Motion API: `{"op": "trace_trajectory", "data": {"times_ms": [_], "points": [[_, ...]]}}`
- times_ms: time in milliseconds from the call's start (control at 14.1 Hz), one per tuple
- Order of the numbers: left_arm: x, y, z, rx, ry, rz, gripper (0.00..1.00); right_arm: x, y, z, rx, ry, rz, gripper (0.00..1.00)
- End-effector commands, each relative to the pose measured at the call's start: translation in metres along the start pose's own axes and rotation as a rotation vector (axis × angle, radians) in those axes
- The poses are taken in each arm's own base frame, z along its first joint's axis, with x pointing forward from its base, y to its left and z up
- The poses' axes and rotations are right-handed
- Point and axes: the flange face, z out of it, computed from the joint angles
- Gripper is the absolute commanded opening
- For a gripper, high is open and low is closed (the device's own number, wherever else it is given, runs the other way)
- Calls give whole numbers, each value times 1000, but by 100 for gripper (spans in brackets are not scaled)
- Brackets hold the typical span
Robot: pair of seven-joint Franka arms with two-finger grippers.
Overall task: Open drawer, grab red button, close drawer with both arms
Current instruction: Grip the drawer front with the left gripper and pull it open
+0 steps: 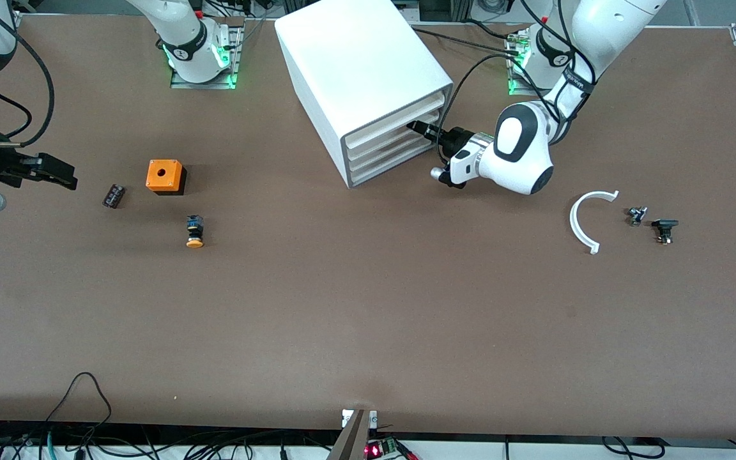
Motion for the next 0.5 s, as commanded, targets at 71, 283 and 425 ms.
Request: {"op": "trace_trajectory", "data": {"times_ms": [71, 283, 425], "points": [[10, -27, -78, 21, 215, -47, 0, -5, 2, -4, 20, 0, -6, 100], [21, -33, -134, 28, 370, -57, 0, -5, 2, -4, 20, 3, -6, 100], [26, -28, -154, 32, 420, -44, 0, -4, 2, -4, 20, 5, -3, 100]]}}
